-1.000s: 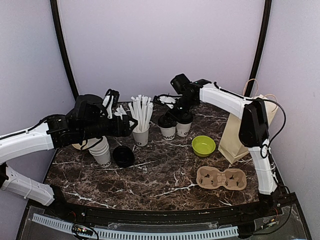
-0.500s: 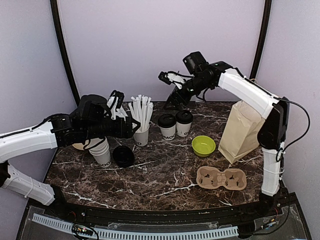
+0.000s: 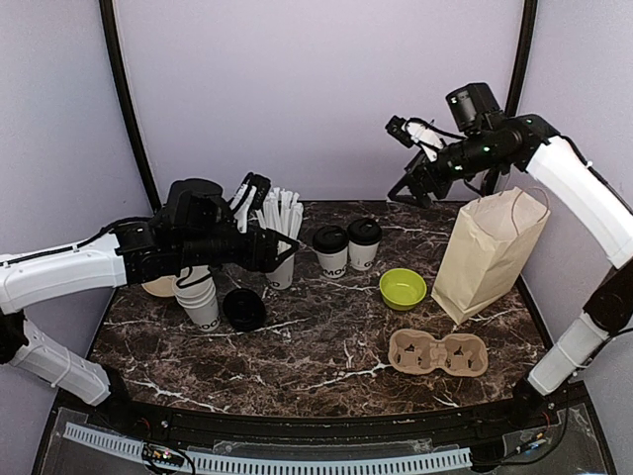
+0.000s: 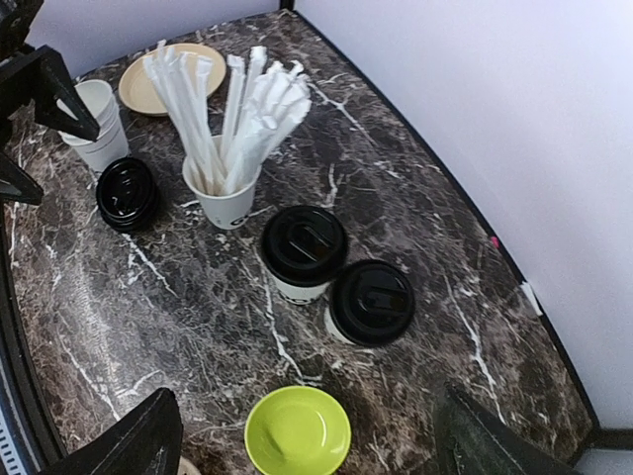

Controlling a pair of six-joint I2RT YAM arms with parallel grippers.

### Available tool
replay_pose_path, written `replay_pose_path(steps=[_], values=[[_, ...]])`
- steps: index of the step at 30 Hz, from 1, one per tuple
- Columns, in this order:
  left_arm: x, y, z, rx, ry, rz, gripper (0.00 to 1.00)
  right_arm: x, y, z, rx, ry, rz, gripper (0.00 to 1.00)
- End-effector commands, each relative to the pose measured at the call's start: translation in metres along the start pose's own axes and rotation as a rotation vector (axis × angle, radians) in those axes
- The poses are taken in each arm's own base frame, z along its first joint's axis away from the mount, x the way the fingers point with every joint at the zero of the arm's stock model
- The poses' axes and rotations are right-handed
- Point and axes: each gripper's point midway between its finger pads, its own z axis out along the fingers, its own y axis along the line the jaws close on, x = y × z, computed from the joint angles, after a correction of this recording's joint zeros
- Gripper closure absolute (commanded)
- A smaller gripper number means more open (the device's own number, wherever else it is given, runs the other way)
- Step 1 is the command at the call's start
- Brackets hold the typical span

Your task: Pack the takeout coffee

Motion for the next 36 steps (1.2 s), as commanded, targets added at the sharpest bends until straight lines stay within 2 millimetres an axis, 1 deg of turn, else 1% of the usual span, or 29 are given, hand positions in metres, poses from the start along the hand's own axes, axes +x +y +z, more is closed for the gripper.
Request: replay_pose_path(steps=[1,5,6,8,10,13,15,16,19,21,23,26,28,30,32,33,36], values=[[-0.025,-0.024,0.002,0.113,-0.060,0.042,0.26,0.004,-0.033,-0.050,0.135,-0.072,0.067,0.12],[-0.019,-0.033,0.005,0.154,-0.041,0.049,0.27,0.012,-0.062,-0.087,0.241,-0.109,0.109,0.13],[-0.020,-0.037,0.005,0.166,-0.049,0.053,0.27,0.015,-0.071,-0.095,0.276,-0.112,0.119,0.14],[-0.020,-0.044,0.004,0.192,-0.058,0.069,0.28,0.024,-0.090,-0.114,0.353,-0.112,0.144,0.14],[-0.019,-0.053,0.004,0.224,-0.058,0.091,0.29,0.038,-0.112,-0.135,0.430,-0.103,0.186,0.15],[-0.016,-0.066,0.006,0.266,-0.049,0.122,0.29,0.069,-0.144,-0.166,0.519,-0.064,0.264,0.17],[-0.012,-0.072,0.009,0.277,-0.028,0.141,0.30,0.095,-0.162,-0.187,0.574,-0.033,0.315,0.17],[-0.011,-0.074,0.010,0.285,-0.022,0.161,0.31,0.108,-0.168,-0.195,0.596,-0.013,0.336,0.17],[0.008,-0.084,0.015,0.311,0.066,0.229,0.33,0.149,-0.182,-0.213,0.640,0.052,0.400,0.18],[0.022,-0.092,0.019,0.337,0.116,0.278,0.34,0.169,-0.186,-0.218,0.643,0.098,0.409,0.19],[0.033,-0.100,0.022,0.369,0.158,0.312,0.35,0.181,-0.185,-0.218,0.628,0.146,0.373,0.19],[0.051,-0.112,0.029,0.426,0.223,0.331,0.37,0.186,-0.173,-0.211,0.547,0.206,0.232,0.19],[0.061,-0.116,0.035,0.434,0.259,0.333,0.37,0.191,-0.175,-0.208,0.528,0.244,0.153,0.20],[0.068,-0.115,0.042,0.420,0.288,0.334,0.38,0.200,-0.177,-0.199,0.477,0.283,0.093,0.21],[0.072,-0.112,0.048,0.391,0.310,0.339,0.39,0.207,-0.181,-0.187,0.425,0.299,0.080,0.21],[0.072,-0.109,0.050,0.365,0.310,0.339,0.39,0.208,-0.184,-0.182,0.408,0.299,0.076,0.20],[0.071,-0.107,0.051,0.346,0.315,0.327,0.39,0.203,-0.189,-0.166,0.375,0.290,0.045,0.18]])
